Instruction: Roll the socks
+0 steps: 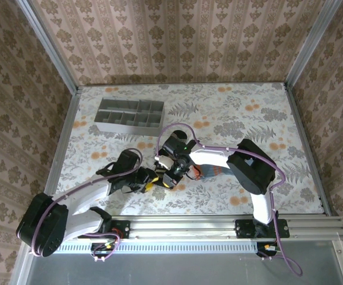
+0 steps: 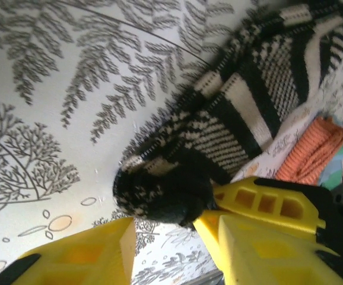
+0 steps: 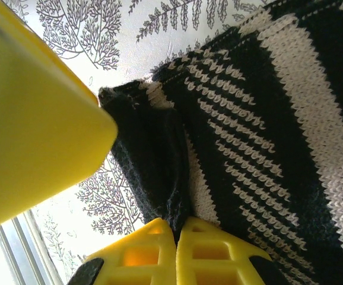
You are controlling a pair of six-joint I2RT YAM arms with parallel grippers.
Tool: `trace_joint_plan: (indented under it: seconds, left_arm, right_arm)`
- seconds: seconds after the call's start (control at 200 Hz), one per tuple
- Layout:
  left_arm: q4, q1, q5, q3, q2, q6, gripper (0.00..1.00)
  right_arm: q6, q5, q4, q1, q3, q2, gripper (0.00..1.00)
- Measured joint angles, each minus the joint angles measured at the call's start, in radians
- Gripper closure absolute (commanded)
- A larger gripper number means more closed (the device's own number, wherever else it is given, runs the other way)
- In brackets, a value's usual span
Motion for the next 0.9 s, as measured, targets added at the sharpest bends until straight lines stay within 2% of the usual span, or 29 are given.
trace_joint_plan:
  seconds: [0.335, 0.465, 0.65, 0.695, 0.84, 0.9]
  left_arm:
    - [0.129, -0.024, -0.033, -0.045, 0.072, -0.134, 0.60]
    - [0.133, -0.024, -0.030, -0.039, 0.109, -0.177, 0.71]
    - [0.188, -0.048, -0.033, -0.020, 0.173, -0.250, 1.00]
    - [0.203, -0.057, -0.041, -0.011, 0.186, -0.267, 1.00]
    - [0.198, -0.074, -0.064, 0.005, 0.197, -0.296, 1.00]
    - [0.189, -0.079, -0.071, 0.008, 0.193, -0.307, 1.00]
  right_arm:
    - [0.017, -0.018, 0.000, -0.009, 0.000, 0.005, 1.00]
    - [0.017, -0.019, 0.000, -0.009, 0.000, 0.005, 1.00]
    - [0.016, -0.023, 0.000, -0.011, -0.005, 0.006, 1.00]
    - [0.016, -0.028, 0.000, -0.015, -0.009, 0.006, 1.00]
    - [0.004, -0.024, 0.012, -0.018, -0.028, -0.008, 0.88]
    - [-0.008, -0.002, 0.031, -0.012, -0.049, -0.025, 0.78]
